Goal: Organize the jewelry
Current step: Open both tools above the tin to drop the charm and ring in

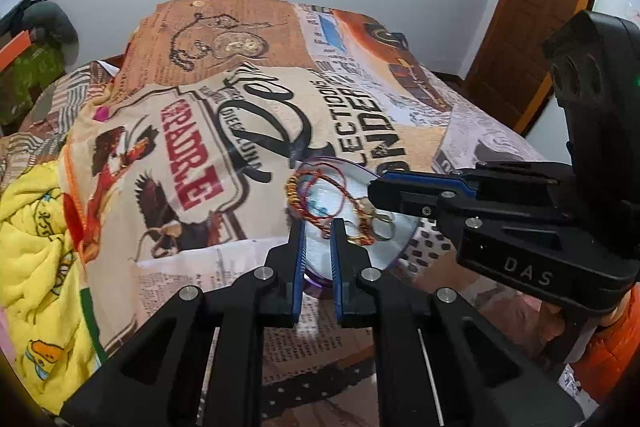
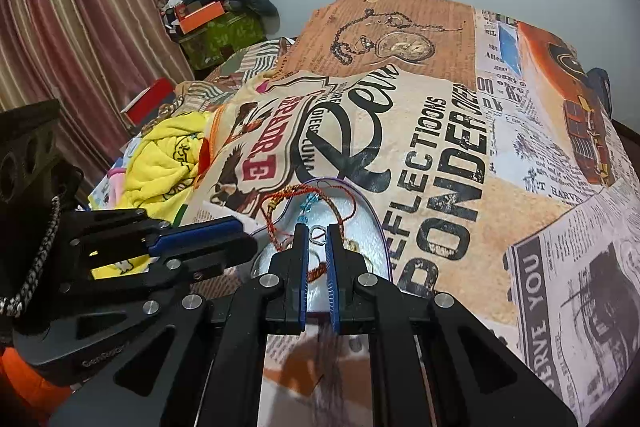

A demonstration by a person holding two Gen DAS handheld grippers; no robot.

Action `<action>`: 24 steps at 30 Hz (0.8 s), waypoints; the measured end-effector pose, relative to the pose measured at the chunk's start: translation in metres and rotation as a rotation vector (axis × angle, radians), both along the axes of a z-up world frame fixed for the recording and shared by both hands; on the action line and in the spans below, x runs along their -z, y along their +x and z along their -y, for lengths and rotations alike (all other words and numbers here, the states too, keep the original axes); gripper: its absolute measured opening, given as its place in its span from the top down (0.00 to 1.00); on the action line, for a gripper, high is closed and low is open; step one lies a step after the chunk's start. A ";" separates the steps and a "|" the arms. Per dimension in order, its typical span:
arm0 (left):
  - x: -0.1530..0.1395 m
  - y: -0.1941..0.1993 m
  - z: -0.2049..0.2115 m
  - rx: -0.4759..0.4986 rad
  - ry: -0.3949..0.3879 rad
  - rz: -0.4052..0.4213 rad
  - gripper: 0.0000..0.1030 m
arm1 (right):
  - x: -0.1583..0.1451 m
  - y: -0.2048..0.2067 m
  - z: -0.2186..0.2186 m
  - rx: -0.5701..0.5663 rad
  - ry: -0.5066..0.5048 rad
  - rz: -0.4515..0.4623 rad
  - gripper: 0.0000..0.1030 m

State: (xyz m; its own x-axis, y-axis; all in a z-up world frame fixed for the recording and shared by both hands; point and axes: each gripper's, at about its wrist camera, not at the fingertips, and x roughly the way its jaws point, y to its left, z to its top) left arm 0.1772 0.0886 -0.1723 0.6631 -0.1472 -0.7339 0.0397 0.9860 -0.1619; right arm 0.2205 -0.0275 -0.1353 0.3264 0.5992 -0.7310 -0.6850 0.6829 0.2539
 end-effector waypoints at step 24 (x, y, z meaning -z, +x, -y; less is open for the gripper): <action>-0.051 -0.027 -0.009 -0.090 0.021 0.113 0.67 | -0.045 -0.019 0.022 0.046 0.031 0.068 0.80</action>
